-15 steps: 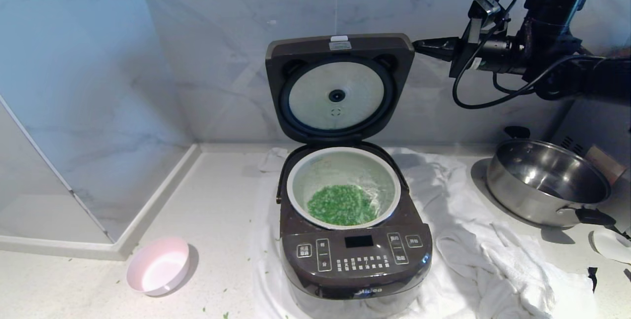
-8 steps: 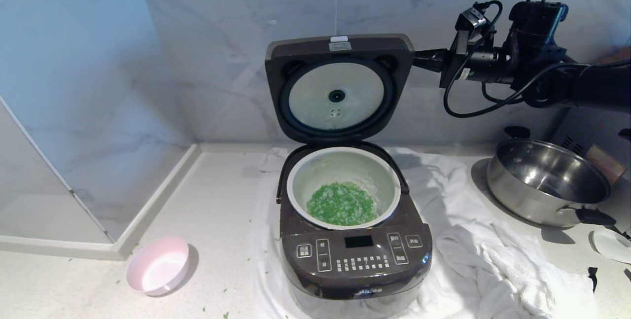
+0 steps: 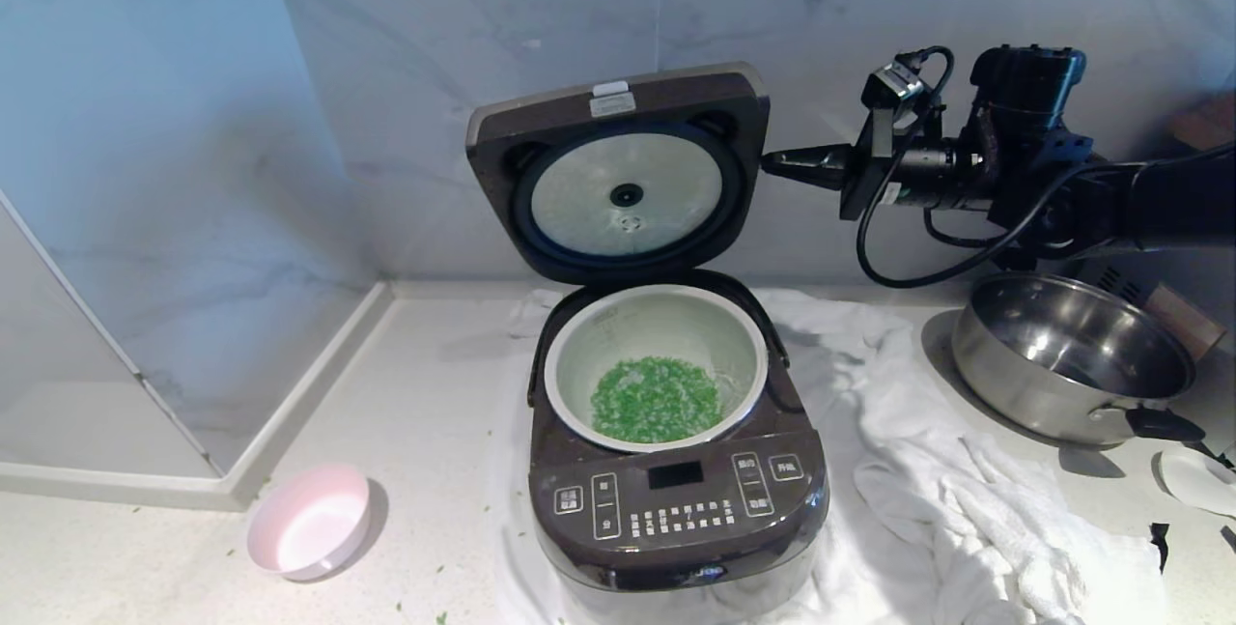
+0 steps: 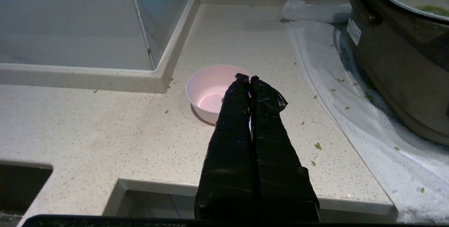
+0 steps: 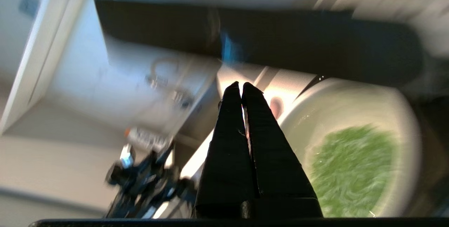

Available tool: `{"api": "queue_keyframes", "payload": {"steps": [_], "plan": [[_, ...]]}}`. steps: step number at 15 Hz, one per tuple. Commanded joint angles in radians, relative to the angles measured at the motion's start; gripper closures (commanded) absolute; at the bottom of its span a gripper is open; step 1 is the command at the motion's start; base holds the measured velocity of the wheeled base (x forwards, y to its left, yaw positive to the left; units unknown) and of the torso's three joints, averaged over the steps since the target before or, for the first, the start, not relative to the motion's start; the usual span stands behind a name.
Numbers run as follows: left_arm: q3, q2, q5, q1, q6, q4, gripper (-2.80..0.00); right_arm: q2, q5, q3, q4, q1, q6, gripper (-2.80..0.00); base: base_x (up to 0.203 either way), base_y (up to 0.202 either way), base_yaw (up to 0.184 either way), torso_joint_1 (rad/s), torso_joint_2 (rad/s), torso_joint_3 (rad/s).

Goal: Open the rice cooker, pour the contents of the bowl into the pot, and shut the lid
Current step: Close the rice cooker

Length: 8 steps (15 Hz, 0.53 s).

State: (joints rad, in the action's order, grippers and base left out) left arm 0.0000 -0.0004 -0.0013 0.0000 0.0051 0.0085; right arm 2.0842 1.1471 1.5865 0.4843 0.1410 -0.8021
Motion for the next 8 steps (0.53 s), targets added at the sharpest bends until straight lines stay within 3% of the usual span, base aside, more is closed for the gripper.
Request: {"api": "queue_keyframes", "payload": {"steps": [1,8], "plan": [[0.002,0.000,0.001,0.000,0.001,-0.001,0.00,-0.024,0.000,-0.030,0.006,0.009,-0.003,0.00,0.000,0.000,0.000,0.000,0.00,0.000],[0.002,0.000,0.001,0.000,-0.001,-0.001,0.00,-0.152,0.001,-0.103,0.127,-0.054,-0.006,0.00,0.000,0.000,0.000,0.000,0.00,0.000]]}}
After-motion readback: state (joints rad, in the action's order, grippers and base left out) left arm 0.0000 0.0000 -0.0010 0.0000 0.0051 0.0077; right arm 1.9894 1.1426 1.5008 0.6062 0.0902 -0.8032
